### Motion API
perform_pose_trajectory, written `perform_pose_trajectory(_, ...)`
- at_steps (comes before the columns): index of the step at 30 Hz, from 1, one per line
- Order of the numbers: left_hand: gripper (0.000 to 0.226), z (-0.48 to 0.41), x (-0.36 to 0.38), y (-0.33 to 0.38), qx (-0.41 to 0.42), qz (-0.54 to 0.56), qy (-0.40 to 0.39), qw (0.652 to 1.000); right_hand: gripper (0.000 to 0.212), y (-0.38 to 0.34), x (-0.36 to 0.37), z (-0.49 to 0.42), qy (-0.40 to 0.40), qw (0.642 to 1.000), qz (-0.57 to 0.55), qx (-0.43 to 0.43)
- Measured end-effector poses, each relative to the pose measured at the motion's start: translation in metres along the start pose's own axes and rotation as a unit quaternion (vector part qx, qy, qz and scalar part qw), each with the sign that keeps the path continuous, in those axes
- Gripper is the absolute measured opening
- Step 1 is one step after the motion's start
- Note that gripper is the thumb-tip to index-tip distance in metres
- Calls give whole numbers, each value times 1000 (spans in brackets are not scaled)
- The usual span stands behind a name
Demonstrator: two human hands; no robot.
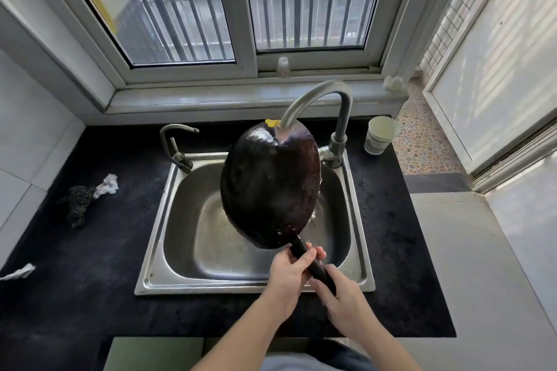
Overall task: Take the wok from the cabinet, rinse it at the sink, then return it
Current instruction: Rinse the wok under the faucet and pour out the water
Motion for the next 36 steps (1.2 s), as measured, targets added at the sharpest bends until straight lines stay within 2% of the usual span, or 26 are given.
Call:
perform_pose_trajectory(6,23,-11,6,5,16,-10,23,1000,8,4,-7,-15,-24,999,-23,1)
perform_pose_trajectory(19,30,-29,20,4,21,-19,42,999,9,10,-24,-34,-55,997,-45,11)
perform_pose_trajectory(28,27,-30,24,9,19,-41,51,998,9,7,-30,-39,-39,999,-20,-9)
perform_pose_trajectory(36,26,-21,8,13,34,-33,61,997,10,-2,-18,-36,-57,998,-8,-20)
Point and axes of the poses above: each hand's wrist, its own z-axis away from the middle knuckle, its own x-axis out of the palm, y = z × x, the point moved 4 cm from there along -z, towards the middle knuckle, and after that the axes turned 13 degrees about z, right-handed, at the moved point
